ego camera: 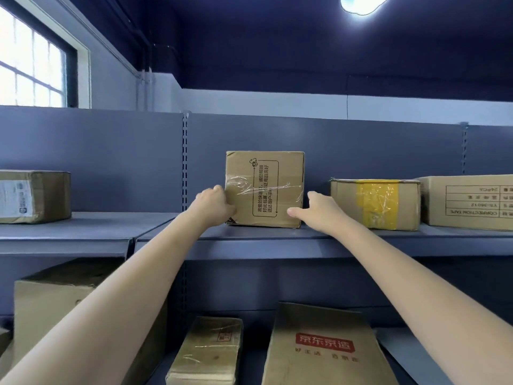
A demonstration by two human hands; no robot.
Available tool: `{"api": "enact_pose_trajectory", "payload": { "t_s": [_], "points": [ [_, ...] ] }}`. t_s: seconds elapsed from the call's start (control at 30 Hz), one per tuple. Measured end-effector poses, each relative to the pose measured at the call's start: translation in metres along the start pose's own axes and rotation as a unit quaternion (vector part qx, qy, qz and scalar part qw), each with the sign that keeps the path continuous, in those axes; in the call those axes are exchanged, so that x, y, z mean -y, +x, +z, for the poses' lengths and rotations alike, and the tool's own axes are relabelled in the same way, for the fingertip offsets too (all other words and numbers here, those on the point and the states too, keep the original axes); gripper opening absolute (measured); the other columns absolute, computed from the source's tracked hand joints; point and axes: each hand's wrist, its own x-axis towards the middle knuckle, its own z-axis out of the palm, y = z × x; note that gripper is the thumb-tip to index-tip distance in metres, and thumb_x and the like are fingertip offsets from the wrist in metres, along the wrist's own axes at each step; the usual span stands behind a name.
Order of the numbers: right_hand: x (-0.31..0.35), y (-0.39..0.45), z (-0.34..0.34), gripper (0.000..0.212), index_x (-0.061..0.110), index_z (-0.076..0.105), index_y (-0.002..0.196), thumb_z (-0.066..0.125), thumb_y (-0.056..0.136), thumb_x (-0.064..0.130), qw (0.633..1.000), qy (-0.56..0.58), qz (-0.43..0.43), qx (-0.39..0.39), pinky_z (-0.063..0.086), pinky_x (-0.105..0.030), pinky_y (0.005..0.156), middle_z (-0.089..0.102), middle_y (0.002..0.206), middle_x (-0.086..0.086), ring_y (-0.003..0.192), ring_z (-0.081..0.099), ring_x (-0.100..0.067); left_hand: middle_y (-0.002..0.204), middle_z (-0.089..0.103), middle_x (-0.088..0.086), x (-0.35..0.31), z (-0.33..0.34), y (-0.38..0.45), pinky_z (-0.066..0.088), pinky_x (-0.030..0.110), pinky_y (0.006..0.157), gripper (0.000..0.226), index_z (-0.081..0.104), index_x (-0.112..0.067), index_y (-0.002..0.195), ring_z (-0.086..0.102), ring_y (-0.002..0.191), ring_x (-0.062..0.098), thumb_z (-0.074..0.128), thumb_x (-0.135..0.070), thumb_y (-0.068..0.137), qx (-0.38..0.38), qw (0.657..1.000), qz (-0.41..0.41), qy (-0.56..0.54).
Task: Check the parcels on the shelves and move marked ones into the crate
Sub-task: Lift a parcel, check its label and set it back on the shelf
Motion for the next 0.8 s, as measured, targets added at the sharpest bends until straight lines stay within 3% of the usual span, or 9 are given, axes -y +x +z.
{"api": "enact_pose_trajectory", "payload": {
  "t_s": [0.1, 0.23, 0.33, 0.43, 0.5, 0.57, 0.63, 0.7, 0.8],
  "points": [
    [0.005, 0.004, 0.010, 0.048, 0.011, 0.049, 0.124, 0.061, 0.086, 0.037, 0.997, 0.072, 0.002, 0.014, 0.038, -0.025, 0.081, 0.057, 0.125, -0.003, 0.099, 0.051, -0.016, 0.094, 0.050, 0.012, -0.002, 0.000, 0.001, 0.036, 0.027, 0.065, 0.014, 0.049, -0.001, 0.097, 0.046, 0.086, 0.027, 0.047, -0.011, 0.088, 0.039, 0.999, 0.019, -0.030],
    [0.009, -0.003, 0.014, 0.053, 0.017, 0.046, 0.127, 0.067, 0.081, 0.034, 0.993, 0.115, -0.009, -0.009, 0.043, -0.026, 0.085, 0.058, 0.124, 0.000, 0.105, 0.056, -0.017, 0.096, 0.052, 0.009, 0.005, -0.010, -0.006, 0.036, 0.022, 0.056, 0.011, 0.048, -0.005, 0.097, 0.046, 0.086, 0.024, 0.049, -0.009, 0.087, 0.028, 0.993, 0.027, -0.111],
    [0.017, -0.012, 0.008, 0.069, 0.017, 0.040, 0.130, 0.076, 0.074, 0.031, 0.991, 0.128, -0.030, -0.040, 0.042, -0.026, 0.085, 0.056, 0.126, 0.000, 0.110, 0.055, -0.018, 0.103, 0.052, 0.004, 0.010, -0.021, -0.012, 0.039, 0.025, 0.060, 0.031, 0.046, -0.007, 0.110, 0.049, 0.088, 0.020, 0.059, -0.017, 0.083, -0.002, 0.985, 0.044, -0.169],
    [0.031, -0.021, -0.002, 0.082, 0.013, 0.034, 0.131, 0.082, 0.067, 0.026, 0.985, 0.136, -0.058, -0.090, 0.041, -0.027, 0.088, 0.053, 0.129, -0.004, 0.114, 0.051, -0.021, 0.113, 0.052, 0.000, 0.009, -0.033, -0.026, 0.046, 0.030, 0.079, 0.062, 0.038, -0.011, 0.127, 0.053, 0.099, 0.019, 0.072, -0.025, 0.078, -0.020, 0.969, 0.088, -0.232],
    [0.041, -0.029, -0.009, 0.086, 0.012, 0.030, 0.131, 0.084, 0.065, 0.022, 0.977, 0.144, -0.084, -0.134, 0.038, -0.025, 0.088, 0.050, 0.130, -0.006, 0.116, 0.048, -0.021, 0.114, 0.053, 0.000, 0.007, -0.041, -0.037, 0.047, 0.032, 0.082, 0.073, 0.032, -0.013, 0.131, 0.053, 0.101, 0.019, 0.076, -0.025, 0.074, -0.040, 0.960, 0.120, -0.251],
    [0.052, -0.037, -0.016, 0.094, 0.011, 0.024, 0.138, 0.084, 0.065, 0.018, 0.963, 0.144, -0.124, -0.191, 0.035, -0.023, 0.094, 0.043, 0.137, -0.008, 0.123, 0.042, -0.019, 0.112, 0.051, -0.002, 0.005, -0.049, -0.047, 0.042, 0.025, 0.078, 0.073, 0.031, -0.014, 0.133, 0.052, 0.100, 0.016, 0.075, -0.019, 0.075, -0.081, 0.952, 0.145, -0.255],
    [0.061, -0.043, -0.023, 0.105, 0.013, 0.014, 0.146, 0.082, 0.067, 0.017, 0.954, 0.116, -0.165, -0.223, 0.027, -0.029, 0.108, 0.024, 0.152, -0.009, 0.137, 0.027, -0.021, 0.109, 0.049, -0.004, 0.002, -0.057, -0.057, 0.038, 0.018, 0.074, 0.070, 0.032, -0.013, 0.135, 0.049, 0.097, 0.014, 0.073, -0.015, 0.077, -0.132, 0.943, 0.158, -0.260],
    [0.068, -0.052, -0.028, 0.102, 0.016, 0.011, 0.149, 0.078, 0.072, 0.018, 0.952, 0.072, -0.189, -0.230, 0.018, -0.032, 0.113, 0.003, 0.158, -0.007, 0.144, 0.011, -0.022, 0.107, 0.048, -0.006, 0.000, -0.066, -0.065, 0.037, 0.013, 0.073, 0.070, 0.033, -0.015, 0.137, 0.047, 0.096, 0.011, 0.071, -0.011, 0.078, -0.163, 0.931, 0.168, -0.279],
    [0.071, -0.064, -0.035, 0.089, 0.014, 0.020, 0.147, 0.074, 0.077, 0.021, 0.944, 0.044, -0.214, -0.248, 0.018, -0.032, 0.113, 0.002, 0.158, -0.007, 0.144, 0.011, -0.023, 0.106, 0.051, -0.007, -0.003, -0.077, -0.077, 0.039, 0.019, 0.081, 0.070, 0.036, -0.016, 0.136, 0.049, 0.097, 0.010, 0.072, -0.010, 0.077, -0.196, 0.913, 0.194, -0.303]
  ]
}}
